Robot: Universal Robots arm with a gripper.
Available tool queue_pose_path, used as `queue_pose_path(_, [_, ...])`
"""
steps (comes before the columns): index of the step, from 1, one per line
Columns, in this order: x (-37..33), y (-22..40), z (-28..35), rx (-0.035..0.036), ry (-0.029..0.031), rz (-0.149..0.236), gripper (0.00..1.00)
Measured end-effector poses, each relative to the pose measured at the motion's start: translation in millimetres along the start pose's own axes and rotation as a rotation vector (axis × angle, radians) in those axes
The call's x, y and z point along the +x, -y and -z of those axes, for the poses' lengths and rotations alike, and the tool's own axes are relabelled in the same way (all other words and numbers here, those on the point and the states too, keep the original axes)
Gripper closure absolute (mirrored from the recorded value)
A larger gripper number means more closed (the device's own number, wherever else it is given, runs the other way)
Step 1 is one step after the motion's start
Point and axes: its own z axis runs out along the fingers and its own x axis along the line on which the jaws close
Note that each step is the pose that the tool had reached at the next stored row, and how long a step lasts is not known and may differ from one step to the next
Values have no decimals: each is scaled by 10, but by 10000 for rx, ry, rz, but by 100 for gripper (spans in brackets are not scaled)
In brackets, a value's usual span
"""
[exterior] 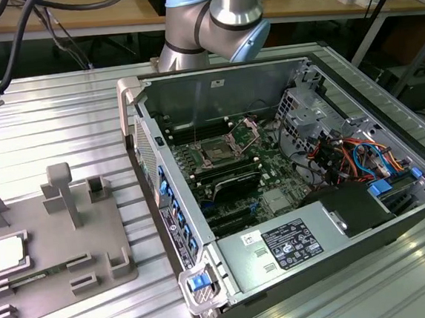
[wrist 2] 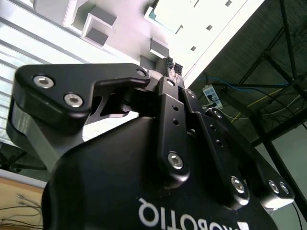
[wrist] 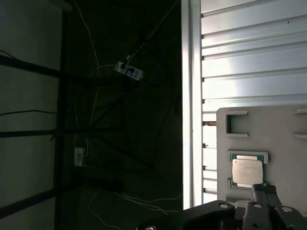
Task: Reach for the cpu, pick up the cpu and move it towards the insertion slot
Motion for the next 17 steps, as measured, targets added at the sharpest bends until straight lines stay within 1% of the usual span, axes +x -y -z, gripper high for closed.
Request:
queue_pose_path(13, [87, 4, -4, -1, 1, -1, 89])
queue_pose_path(17, [102, 5, -4, 0, 0, 1, 89])
